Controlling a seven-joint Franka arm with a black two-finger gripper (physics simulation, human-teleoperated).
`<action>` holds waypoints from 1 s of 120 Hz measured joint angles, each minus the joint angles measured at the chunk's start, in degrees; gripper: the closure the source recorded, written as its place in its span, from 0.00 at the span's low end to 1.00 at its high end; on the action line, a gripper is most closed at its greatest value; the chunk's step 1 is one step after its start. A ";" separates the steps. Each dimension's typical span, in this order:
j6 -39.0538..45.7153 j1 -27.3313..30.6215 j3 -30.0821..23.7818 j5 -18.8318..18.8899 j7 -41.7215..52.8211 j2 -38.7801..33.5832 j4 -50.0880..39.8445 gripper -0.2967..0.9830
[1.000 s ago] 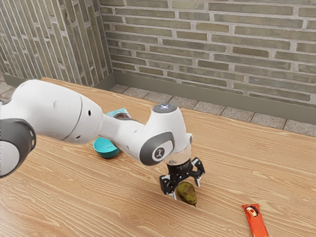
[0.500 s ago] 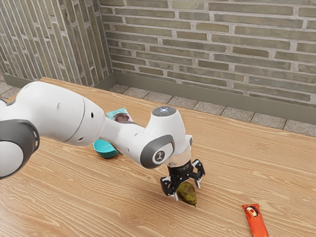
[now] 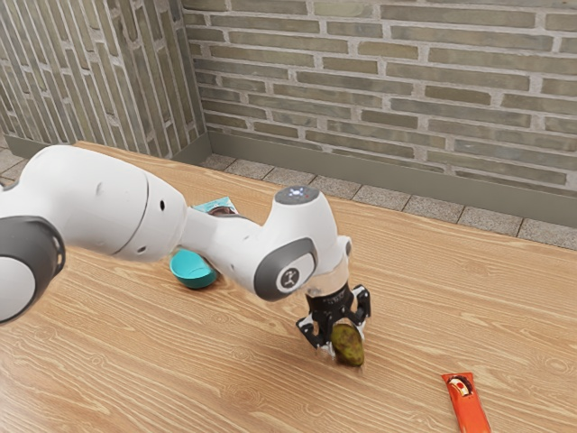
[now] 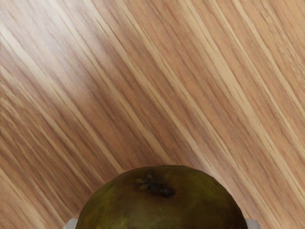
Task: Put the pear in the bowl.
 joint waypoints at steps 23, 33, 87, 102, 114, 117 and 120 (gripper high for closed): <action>-0.26 0.35 2.49 2.00 -0.17 -2.73 0.64 0.60; -0.80 0.68 4.62 2.88 -0.23 -4.98 0.50 0.60; -12.85 18.59 9.51 3.06 1.81 -14.48 -1.09 0.57; -14.90 22.09 9.60 1.89 3.68 -14.28 -1.25 0.57; -15.99 24.63 9.55 1.04 5.32 -13.62 -0.32 0.57; -16.18 25.42 9.53 0.65 5.82 -12.84 0.38 0.56; -16.36 26.06 9.50 0.27 6.32 -11.96 1.16 0.56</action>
